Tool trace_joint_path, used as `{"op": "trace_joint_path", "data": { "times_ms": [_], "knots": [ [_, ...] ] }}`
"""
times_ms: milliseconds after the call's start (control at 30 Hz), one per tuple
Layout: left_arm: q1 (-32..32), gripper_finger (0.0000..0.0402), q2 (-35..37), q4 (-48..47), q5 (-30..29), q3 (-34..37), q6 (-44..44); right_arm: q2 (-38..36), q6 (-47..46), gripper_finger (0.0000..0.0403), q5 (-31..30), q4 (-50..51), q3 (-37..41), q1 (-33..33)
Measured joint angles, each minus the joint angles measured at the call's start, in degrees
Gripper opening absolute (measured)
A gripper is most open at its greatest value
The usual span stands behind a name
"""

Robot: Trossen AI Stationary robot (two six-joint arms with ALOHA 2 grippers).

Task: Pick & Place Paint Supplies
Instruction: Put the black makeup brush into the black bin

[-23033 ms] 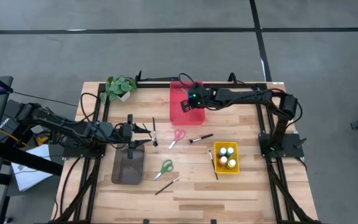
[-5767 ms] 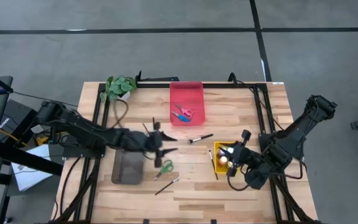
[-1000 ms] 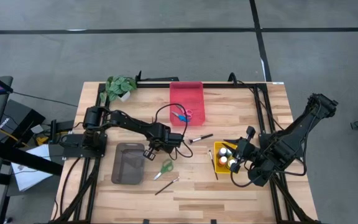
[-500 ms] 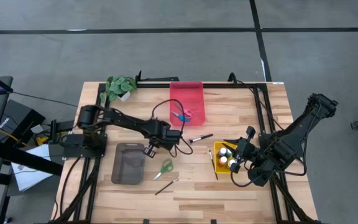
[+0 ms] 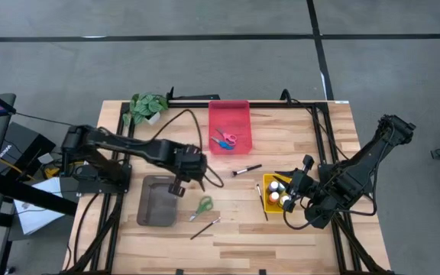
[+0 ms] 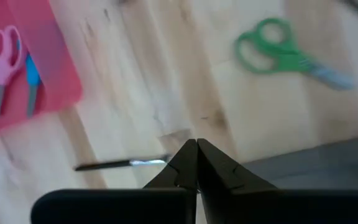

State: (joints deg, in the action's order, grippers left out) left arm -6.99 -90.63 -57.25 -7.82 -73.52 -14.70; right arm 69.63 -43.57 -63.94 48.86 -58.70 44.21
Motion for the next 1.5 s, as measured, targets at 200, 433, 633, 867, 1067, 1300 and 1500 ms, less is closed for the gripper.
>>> {"op": "trace_joint_path", "data": {
  "times_ms": [200, 433, 633, 867, 1067, 1300, 1500],
  "knots": [
    [-6.89, 0.0000, 2.90, -4.72, 0.56, -0.02, 9.89, 0.02, 0.00, 0.0056, -0.02, 0.02, 0.00, 0.00],
    [-16.49, 0.0000, 2.60, -4.88, 2.33, -0.02, 21.57, 0.02, -0.02, 0.0056, -0.07, 0.01, 0.00, 0.00],
    [-23.18, 0.0000, 2.62, -2.74, 3.29, -0.02, 32.45, 0.02, -0.17, 0.0056, -0.04, -0.23, 0.00, 0.00],
    [-27.65, 0.0000, 2.40, -1.45, 1.85, -0.02, 43.07, 0.02, -0.15, 0.0056, -0.02, -0.67, 0.00, 0.00],
    [-27.86, 0.0000, 2.40, -1.20, -0.71, 2.88, 45.21, 0.04, -0.14, 0.0056, -0.02, -0.92, 0.00, 0.02],
    [-27.49, 0.0000, 2.40, -0.74, -0.69, 10.50, 45.56, 0.04, 0.00, 0.0056, -0.01, -1.25, 0.00, 0.02],
    [-27.45, 0.0000, 2.40, 2.50, 0.89, 14.71, 45.57, 0.04, 0.00, 0.0056, 0.00, -1.36, 0.00, 0.02]
  ]
}}
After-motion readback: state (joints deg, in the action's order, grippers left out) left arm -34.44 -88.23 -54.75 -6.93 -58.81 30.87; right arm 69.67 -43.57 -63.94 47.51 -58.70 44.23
